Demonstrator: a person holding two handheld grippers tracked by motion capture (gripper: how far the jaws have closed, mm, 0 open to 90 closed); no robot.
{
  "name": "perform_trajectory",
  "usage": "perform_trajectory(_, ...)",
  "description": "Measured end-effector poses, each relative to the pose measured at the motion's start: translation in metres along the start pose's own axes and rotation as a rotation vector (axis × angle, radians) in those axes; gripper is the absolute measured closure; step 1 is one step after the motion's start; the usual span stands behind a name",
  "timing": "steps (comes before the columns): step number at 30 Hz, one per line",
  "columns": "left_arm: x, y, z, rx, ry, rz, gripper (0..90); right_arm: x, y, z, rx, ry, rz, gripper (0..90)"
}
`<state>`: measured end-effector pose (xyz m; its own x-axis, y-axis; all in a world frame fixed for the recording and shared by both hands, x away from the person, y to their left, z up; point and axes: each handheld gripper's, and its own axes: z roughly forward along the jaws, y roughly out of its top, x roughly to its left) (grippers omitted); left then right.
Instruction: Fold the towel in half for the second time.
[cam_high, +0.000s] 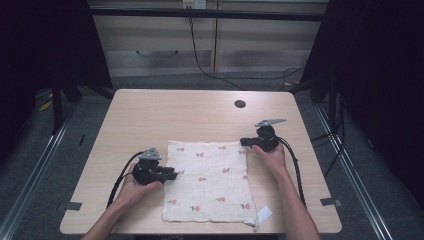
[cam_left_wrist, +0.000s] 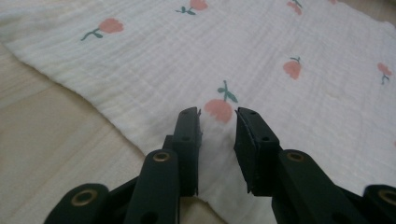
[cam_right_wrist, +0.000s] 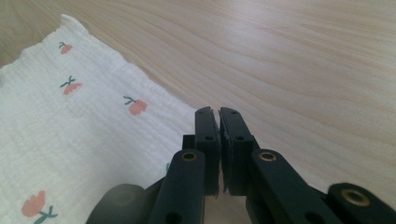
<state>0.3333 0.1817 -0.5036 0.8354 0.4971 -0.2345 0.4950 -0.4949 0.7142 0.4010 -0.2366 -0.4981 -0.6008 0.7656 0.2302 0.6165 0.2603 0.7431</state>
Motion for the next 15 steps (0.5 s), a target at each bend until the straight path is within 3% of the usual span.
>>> perform_trajectory(4,-0.001,0.0,-0.003,0.009,-0.014,0.005,65.7,0.0,0.002,-0.003,0.006,-0.01,-0.004,86.8)
perform_trajectory(6,0.004,0.004,-0.007,-0.018,-0.048,-0.014,61.4,0.001,0.001,-0.003,0.0,-0.004,-0.008,86.8)
perform_trajectory(8,0.01,0.012,-0.014,-0.06,-0.023,-0.016,57.5,0.002,0.0,-0.002,0.006,-0.01,-0.015,86.8)
perform_trajectory(9,0.014,0.016,-0.016,-0.081,-0.016,-0.039,57.3,0.002,0.0,-0.003,0.001,-0.007,-0.014,86.8)
perform_trajectory(10,0.014,0.016,-0.016,-0.081,-0.016,-0.039,56.9,0.002,0.0,-0.003,0.001,-0.007,-0.014,86.8)
perform_trajectory(11,0.024,0.025,-0.018,-0.094,0.025,-0.049,56.9,0.001,0.001,-0.005,-0.011,-0.011,-0.001,86.8)
perform_trajectory(15,0.049,0.041,-0.01,-0.104,0.083,-0.078,55.6,0.003,0.004,-0.012,-0.021,-0.011,-0.008,86.8)
